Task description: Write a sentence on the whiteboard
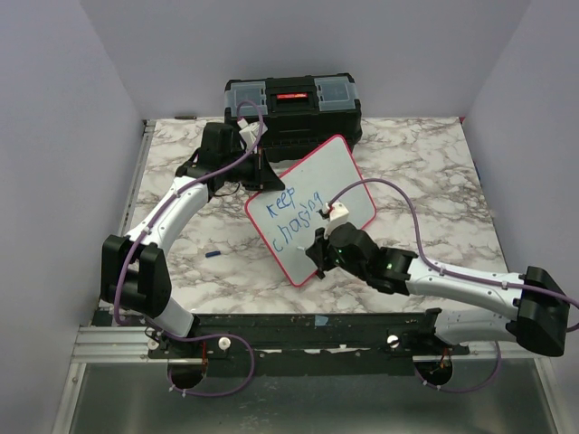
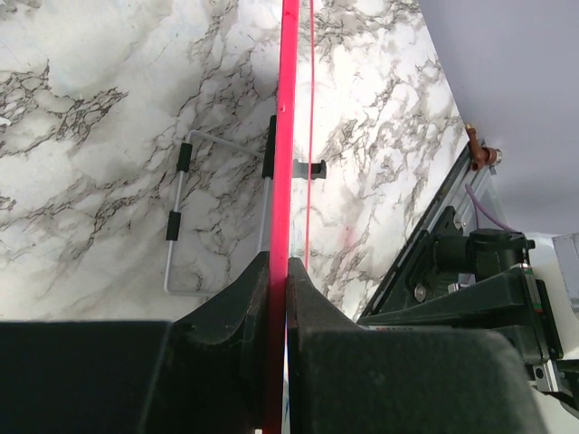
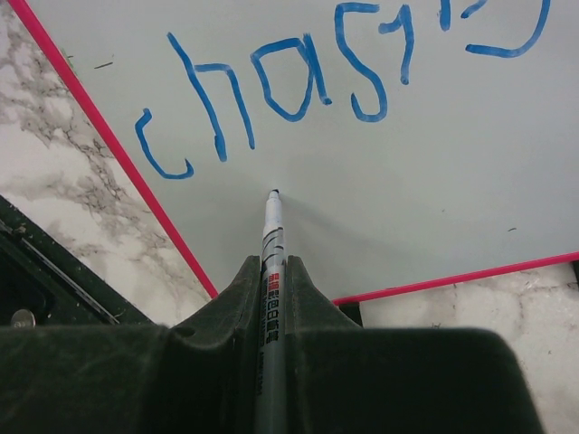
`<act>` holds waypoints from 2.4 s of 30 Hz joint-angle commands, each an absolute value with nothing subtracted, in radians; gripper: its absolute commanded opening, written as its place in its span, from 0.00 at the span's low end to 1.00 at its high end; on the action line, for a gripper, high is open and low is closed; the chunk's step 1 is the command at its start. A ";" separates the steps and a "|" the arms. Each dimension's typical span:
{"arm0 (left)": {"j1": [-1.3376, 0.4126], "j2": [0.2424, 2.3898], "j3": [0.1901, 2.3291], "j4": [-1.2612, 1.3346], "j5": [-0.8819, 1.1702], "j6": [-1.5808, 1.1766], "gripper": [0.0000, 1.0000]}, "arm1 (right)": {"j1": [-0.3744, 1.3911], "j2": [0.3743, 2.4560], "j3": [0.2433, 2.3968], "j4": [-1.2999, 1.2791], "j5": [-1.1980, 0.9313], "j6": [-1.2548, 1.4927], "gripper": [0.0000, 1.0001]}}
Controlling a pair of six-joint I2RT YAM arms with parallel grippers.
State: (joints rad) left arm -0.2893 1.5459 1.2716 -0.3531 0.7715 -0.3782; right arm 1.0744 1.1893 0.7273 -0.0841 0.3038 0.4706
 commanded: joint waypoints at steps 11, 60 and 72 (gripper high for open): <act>-0.282 1.522 1.270 -0.281 0.778 -0.373 0.00 | 1.083 1.217 0.728 -0.096 0.238 0.438 0.01; -0.282 1.521 1.269 -0.269 0.804 -0.360 0.00 | 1.083 1.332 0.909 -0.124 0.476 0.417 0.01; -0.281 1.515 1.268 -0.262 0.815 -0.368 0.00 | 1.083 1.274 0.778 -0.135 0.414 0.511 0.01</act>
